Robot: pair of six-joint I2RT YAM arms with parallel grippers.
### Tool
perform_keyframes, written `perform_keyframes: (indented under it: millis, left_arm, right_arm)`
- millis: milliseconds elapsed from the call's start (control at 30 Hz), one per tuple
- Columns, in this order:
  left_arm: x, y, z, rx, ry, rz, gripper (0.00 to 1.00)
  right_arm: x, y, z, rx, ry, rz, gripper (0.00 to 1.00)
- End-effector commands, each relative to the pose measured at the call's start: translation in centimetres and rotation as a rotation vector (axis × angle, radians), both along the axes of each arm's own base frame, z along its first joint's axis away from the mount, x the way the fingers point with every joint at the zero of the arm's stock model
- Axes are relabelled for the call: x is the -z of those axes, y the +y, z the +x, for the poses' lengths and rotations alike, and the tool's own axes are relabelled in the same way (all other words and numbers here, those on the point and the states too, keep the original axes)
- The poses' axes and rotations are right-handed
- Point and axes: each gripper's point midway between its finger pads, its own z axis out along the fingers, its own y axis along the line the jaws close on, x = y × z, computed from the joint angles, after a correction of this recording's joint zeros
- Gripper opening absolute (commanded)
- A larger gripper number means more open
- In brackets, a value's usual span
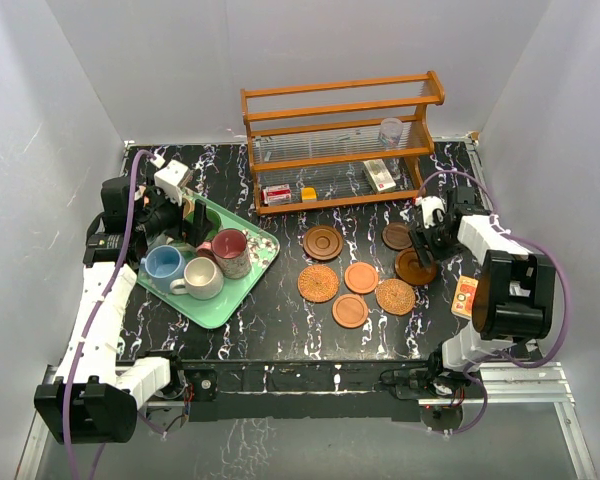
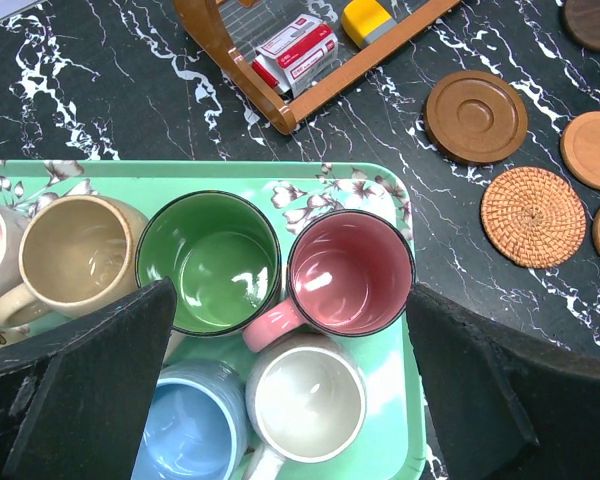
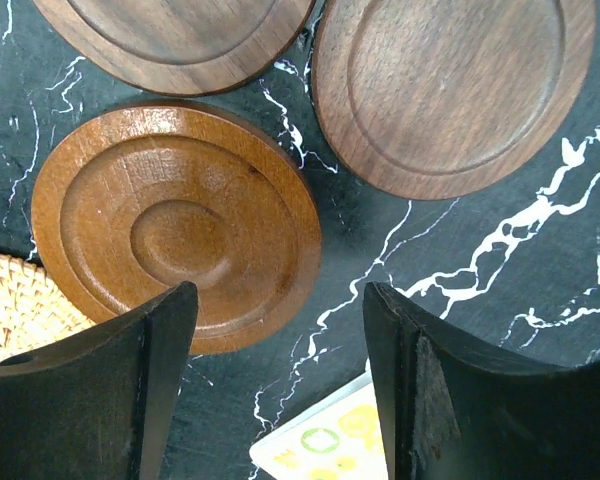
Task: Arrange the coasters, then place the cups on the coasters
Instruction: Move the coaster to the center of the board.
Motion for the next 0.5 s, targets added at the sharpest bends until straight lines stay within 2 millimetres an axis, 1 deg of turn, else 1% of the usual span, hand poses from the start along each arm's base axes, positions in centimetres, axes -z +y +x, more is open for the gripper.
perform_keyframes:
  millis: [0, 200, 333, 467]
  left_arm:
    - [-0.8, -0.3, -0.3, 0.018, -0.029, -0.018, 0.99]
    - [-0.8, -0.4, -0.3, 0.022, -0.028, -0.02, 0.99]
    - [-0.8, -0.4, -0.2, 0.024, -0.029, -0.023, 0.99]
    - [-0.9, -0.5, -0.2, 0.027, -0.029, -0.025, 0.99]
  right_arm:
    - [0.3, -0.5, 1.4, 0.006, -0.033, -0.015, 0.64]
    - [1.2, -0.1, 1.4, 0.008, -0.011, 0.004, 0.63]
    - [2.0, 0.2, 1.0, 0.007, 0.015, 0.016, 0.62]
    - [2.1, 1.0, 0.7, -0.008, 0.03, 0.045, 0.59]
